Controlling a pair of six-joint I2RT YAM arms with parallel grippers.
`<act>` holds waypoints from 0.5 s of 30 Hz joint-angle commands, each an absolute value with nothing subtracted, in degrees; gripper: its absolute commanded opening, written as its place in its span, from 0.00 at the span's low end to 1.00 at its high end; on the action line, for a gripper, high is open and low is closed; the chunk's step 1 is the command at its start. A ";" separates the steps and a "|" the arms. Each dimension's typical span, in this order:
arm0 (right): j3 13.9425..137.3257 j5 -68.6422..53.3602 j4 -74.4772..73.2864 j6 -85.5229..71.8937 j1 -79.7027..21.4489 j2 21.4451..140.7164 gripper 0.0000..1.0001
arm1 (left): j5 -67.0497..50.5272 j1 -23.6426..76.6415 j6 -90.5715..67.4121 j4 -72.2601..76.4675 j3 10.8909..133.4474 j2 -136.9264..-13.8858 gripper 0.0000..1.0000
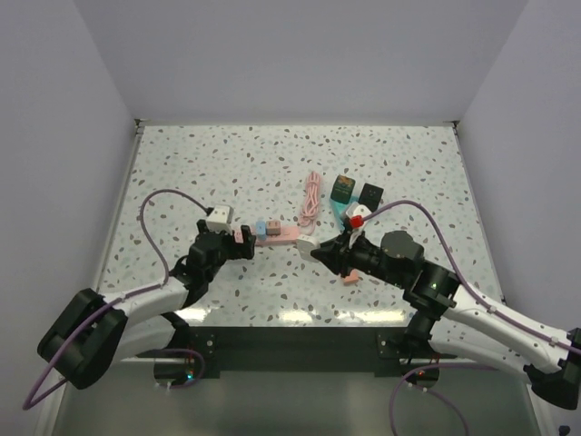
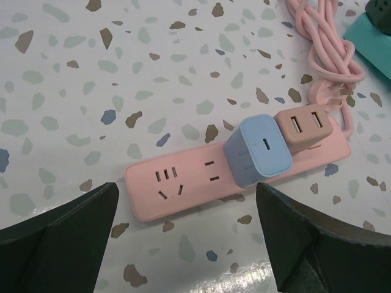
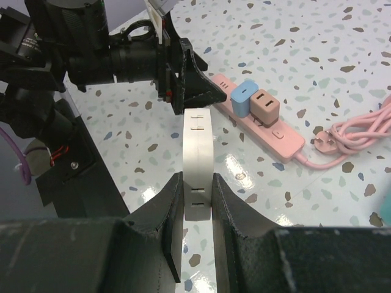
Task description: Insert the plug
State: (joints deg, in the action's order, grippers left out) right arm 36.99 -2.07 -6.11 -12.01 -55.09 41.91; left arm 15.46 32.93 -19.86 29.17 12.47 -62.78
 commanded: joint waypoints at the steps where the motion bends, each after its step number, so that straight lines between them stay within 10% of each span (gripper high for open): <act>1: 38.14 -1.85 -5.01 -12.39 -54.93 40.26 0.00 | 6.86 30.68 -15.91 40.59 14.41 -65.91 1.00; 15: 37.62 -2.20 -5.45 -12.13 -55.02 38.67 0.00 | 5.63 27.16 -15.38 48.60 17.31 -80.42 1.00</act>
State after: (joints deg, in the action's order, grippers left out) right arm 36.99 -2.26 -6.61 -11.99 -55.11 39.24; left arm 6.11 27.86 -16.78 42.94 15.31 -78.81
